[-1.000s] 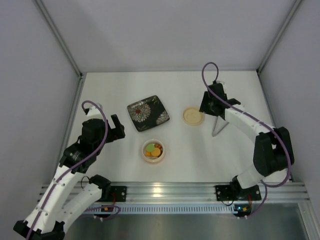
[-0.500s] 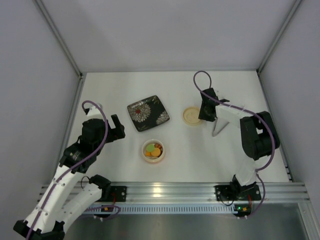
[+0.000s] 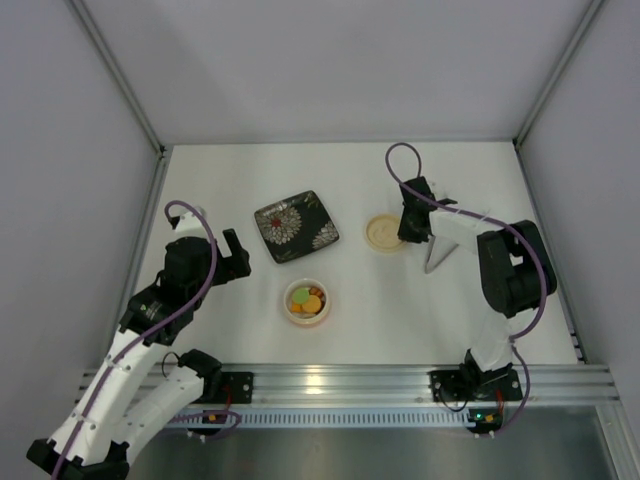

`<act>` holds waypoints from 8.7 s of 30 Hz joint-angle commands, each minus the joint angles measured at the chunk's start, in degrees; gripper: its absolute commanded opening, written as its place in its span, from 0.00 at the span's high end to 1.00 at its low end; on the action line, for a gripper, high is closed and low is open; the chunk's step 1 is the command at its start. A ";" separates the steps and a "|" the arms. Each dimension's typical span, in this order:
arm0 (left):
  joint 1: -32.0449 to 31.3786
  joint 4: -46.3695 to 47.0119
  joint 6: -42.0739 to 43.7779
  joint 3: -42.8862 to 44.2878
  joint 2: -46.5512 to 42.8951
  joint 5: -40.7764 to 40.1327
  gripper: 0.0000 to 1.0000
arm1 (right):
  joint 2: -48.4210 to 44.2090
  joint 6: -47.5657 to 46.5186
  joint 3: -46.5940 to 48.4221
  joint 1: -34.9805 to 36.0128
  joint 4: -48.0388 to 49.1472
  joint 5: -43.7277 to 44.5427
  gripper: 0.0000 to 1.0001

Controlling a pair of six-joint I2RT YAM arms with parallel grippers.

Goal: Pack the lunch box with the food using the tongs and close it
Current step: Pick up the box lid from the center of the board, then close the box lid on the packing box.

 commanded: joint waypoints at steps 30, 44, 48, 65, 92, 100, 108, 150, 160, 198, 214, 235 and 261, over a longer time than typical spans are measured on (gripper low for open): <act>-0.35 23.48 -14.61 3.06 1.39 34.45 0.01 | -28.82 57.00 -19.35 -2.30 80.41 -69.40 1.00; -1.31 52.00 -34.30 3.05 6.58 48.36 0.01 | -28.29 82.27 -26.03 -1.95 118.97 -71.07 1.00; -2.54 51.38 -34.30 6.13 9.21 47.48 0.01 | -27.94 82.00 -26.21 -1.95 118.88 -70.81 1.00; -19.50 55.07 -43.88 12.20 22.93 32.89 0.03 | -43.93 26.29 -18.04 -1.86 59.57 -66.95 1.00; -26.53 62.19 -38.35 5.61 21.97 30.25 0.05 | -36.82 52.71 -14.43 -2.57 74.66 -68.61 1.00; -27.15 60.88 -36.50 6.31 19.96 27.90 0.05 | -36.64 54.67 -15.57 -2.83 76.60 -69.14 1.00; -27.42 56.13 -35.01 6.13 15.81 24.36 0.05 | -36.90 56.33 -15.05 -3.27 77.31 -69.14 1.00; -27.42 60.26 -35.36 13.96 23.37 30.25 0.05 | -36.82 54.58 -14.34 -3.27 74.76 -69.84 1.00; -27.42 62.28 -36.41 14.22 24.69 30.34 0.06 | -36.90 54.49 -14.61 -3.36 75.02 -70.19 1.00; -27.94 65.27 -42.04 13.08 26.27 31.31 0.32 | -39.01 42.89 -13.03 -3.27 63.42 -70.11 1.00; -28.03 62.55 -41.07 13.61 25.04 31.05 0.52 | -39.01 40.26 -12.32 -3.36 60.61 -69.76 1.00; -29.61 60.26 -39.58 14.84 25.40 29.38 0.35 | -40.77 32.26 -8.99 -3.36 49.63 -68.70 1.00; -30.05 59.73 -38.61 15.01 24.87 25.42 0.29 | -42.44 29.79 -10.04 -3.36 46.90 -68.79 1.00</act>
